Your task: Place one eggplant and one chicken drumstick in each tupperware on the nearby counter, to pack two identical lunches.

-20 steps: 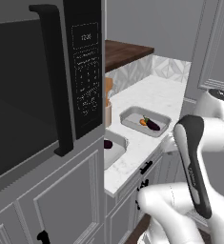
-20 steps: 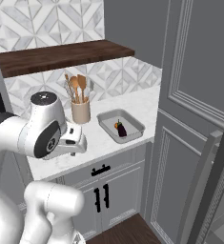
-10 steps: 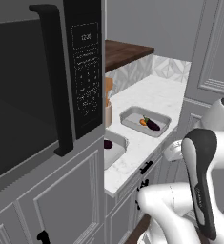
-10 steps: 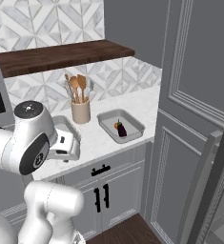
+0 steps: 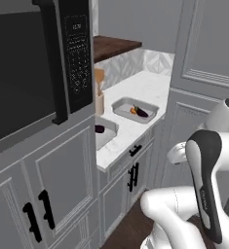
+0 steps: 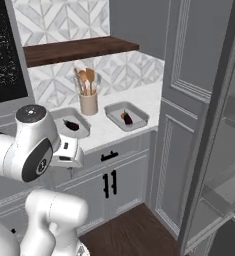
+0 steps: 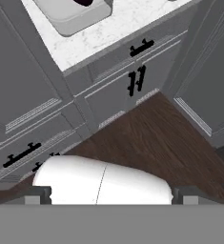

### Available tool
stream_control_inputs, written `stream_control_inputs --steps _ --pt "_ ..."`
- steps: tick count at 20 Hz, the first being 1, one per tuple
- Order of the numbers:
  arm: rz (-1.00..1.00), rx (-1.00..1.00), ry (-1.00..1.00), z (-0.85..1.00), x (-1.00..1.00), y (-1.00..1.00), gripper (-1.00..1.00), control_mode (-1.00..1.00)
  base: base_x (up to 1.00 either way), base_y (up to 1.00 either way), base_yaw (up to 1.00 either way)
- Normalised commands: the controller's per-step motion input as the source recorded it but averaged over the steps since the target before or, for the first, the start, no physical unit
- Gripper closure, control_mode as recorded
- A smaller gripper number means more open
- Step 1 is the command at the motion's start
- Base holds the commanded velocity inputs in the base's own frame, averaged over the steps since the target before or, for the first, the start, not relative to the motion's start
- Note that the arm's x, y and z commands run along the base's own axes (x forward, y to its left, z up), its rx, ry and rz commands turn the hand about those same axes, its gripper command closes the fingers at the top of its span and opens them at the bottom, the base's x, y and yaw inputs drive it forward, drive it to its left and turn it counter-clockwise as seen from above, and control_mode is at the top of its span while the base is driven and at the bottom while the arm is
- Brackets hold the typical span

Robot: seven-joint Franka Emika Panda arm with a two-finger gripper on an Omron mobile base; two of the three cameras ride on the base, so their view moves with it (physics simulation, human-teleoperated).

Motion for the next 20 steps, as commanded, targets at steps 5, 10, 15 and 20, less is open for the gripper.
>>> stream_control_inputs --steps 5,10,15,20 --pt "0.00 0.00 0.00 0.00 0.00 0.00 -1.00 1.00 -1.00 -0.01 -0.15" --pt "0.00 0.00 0.00 0.00 0.00 0.00 -1.00 1.00 -0.84 -0.16 -0.54" --pt "0.00 0.00 0.00 0.00 0.00 0.00 -1.00 1.00 -0.04 -0.05 -0.88" --pt "0.00 0.00 0.00 0.00 0.00 0.00 -1.00 1.00 0.08 -0.33 -0.89"
